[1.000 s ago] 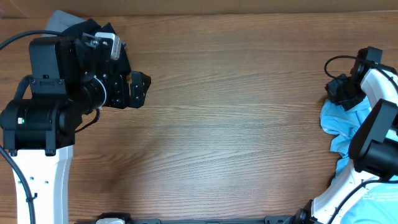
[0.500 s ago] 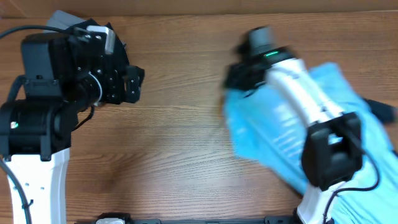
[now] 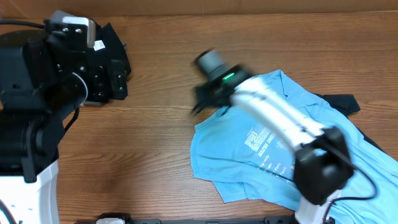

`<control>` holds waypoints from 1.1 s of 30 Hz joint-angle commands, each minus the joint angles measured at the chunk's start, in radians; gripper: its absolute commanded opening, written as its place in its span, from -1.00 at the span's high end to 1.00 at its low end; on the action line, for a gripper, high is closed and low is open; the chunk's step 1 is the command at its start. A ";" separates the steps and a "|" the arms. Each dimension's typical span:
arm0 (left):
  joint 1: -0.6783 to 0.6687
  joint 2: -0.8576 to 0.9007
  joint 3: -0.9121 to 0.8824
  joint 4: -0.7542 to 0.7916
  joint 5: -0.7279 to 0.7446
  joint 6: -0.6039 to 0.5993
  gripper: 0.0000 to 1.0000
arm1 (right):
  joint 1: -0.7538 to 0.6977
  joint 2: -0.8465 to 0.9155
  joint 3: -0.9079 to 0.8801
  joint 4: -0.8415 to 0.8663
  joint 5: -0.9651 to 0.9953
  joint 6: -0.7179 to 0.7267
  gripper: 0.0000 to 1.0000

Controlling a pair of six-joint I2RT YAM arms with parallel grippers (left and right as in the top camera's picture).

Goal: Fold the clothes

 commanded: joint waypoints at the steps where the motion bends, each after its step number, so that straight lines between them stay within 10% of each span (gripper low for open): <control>1: -0.038 0.076 0.003 -0.026 0.119 0.010 -1.00 | -0.209 -0.142 0.021 -0.024 -0.061 0.046 -0.36; 15: -0.352 0.587 -0.014 0.027 0.125 0.053 -1.00 | -0.904 -0.086 0.018 -0.056 -0.138 0.048 -0.20; 33: -0.516 0.990 -0.014 0.378 0.096 0.048 -0.87 | -1.054 0.079 0.018 -0.063 -0.131 0.026 -0.29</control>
